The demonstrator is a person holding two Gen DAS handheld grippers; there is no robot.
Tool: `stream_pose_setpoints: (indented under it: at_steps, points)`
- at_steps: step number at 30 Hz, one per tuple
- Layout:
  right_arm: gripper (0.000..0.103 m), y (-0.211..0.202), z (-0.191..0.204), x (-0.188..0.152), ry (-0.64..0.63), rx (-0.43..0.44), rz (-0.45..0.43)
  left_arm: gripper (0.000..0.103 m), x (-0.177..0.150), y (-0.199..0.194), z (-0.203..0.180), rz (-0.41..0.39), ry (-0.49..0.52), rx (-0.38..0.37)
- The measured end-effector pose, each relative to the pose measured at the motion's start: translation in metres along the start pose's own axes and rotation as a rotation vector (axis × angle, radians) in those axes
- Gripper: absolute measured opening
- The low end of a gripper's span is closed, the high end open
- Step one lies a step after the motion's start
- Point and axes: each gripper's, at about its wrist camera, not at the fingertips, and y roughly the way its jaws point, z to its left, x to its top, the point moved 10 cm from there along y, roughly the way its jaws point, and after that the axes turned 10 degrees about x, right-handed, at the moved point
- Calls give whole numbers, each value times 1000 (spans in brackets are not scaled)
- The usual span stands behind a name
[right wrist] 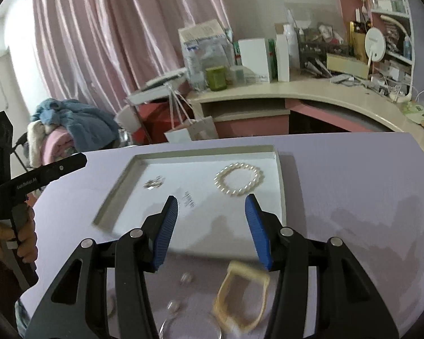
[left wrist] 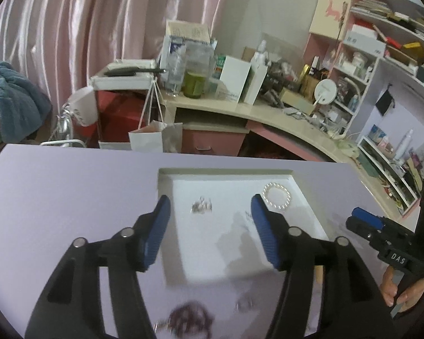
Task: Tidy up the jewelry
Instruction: 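Lower the right tool onto the pink bead bracelet and close on it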
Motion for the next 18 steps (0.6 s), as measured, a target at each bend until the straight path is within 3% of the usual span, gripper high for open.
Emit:
stream_pose_setpoints:
  at_steps: [4, 6, 12, 18]
  points:
    - [58, -37, 31, -24, -50, 11, -40, 82, -27, -53, 11, -71, 3, 28]
    - [59, -55, 47, -43, -88, 5, -62, 87, -46, -80, 18, -110, 1, 54]
    - [59, -74, 75, -101, -92, 4, -59, 94, -98, -136, 30, -194, 8, 136]
    - [59, -66, 87, -150, -58, -17, -15, 97, -138, -161, 27, -220, 3, 163]
